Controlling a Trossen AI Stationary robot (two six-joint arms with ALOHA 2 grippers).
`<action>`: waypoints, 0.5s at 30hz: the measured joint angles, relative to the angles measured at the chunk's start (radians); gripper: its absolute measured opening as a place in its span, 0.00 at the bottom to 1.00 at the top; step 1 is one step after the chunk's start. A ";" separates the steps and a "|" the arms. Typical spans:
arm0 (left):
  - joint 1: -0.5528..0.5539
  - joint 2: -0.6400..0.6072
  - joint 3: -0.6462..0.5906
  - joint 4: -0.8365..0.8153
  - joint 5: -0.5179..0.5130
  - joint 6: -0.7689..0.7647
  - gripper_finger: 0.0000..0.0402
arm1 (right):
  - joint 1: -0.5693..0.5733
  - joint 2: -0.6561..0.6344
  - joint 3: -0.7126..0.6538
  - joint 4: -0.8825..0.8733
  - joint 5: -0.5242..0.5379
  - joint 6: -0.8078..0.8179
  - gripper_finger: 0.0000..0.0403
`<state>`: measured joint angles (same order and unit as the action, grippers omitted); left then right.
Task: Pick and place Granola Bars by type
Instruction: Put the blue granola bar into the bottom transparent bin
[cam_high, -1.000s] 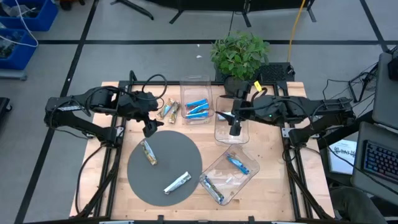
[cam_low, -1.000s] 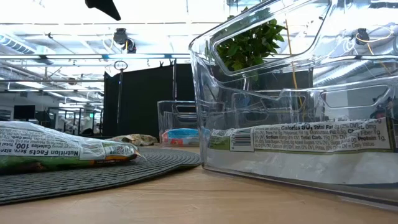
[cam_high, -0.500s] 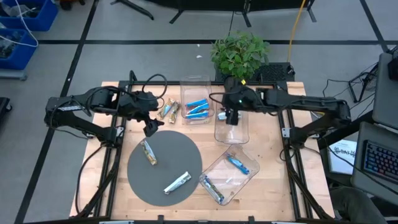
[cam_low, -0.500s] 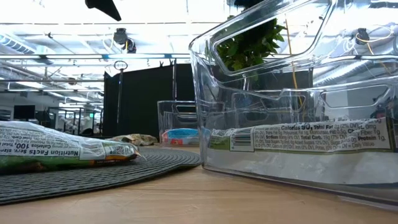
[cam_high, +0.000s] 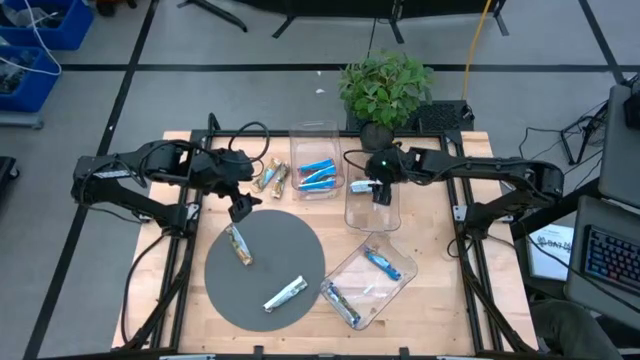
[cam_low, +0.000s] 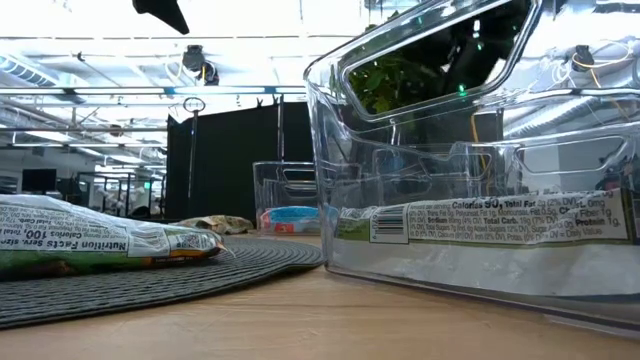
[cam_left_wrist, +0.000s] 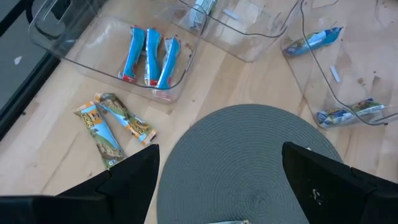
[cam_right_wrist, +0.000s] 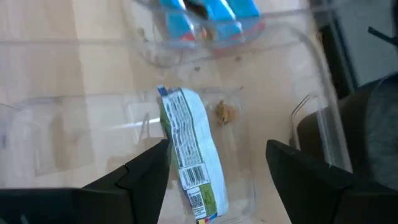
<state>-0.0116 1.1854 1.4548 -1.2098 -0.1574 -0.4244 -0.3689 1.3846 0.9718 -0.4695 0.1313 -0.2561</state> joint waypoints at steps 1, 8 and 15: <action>0.000 0.000 0.000 0.000 0.000 0.000 0.84 | -0.006 0.000 -0.019 0.017 -0.011 0.001 0.64; 0.000 0.000 0.000 0.000 0.000 0.000 0.84 | -0.013 0.015 -0.090 0.112 -0.035 0.007 0.64; 0.000 0.000 0.000 0.000 0.000 -0.018 0.84 | -0.014 0.136 -0.092 0.123 -0.054 0.020 0.64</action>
<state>-0.0116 1.1854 1.4548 -1.2095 -0.1574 -0.4423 -0.3824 1.5209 0.8799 -0.3463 0.0769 -0.2357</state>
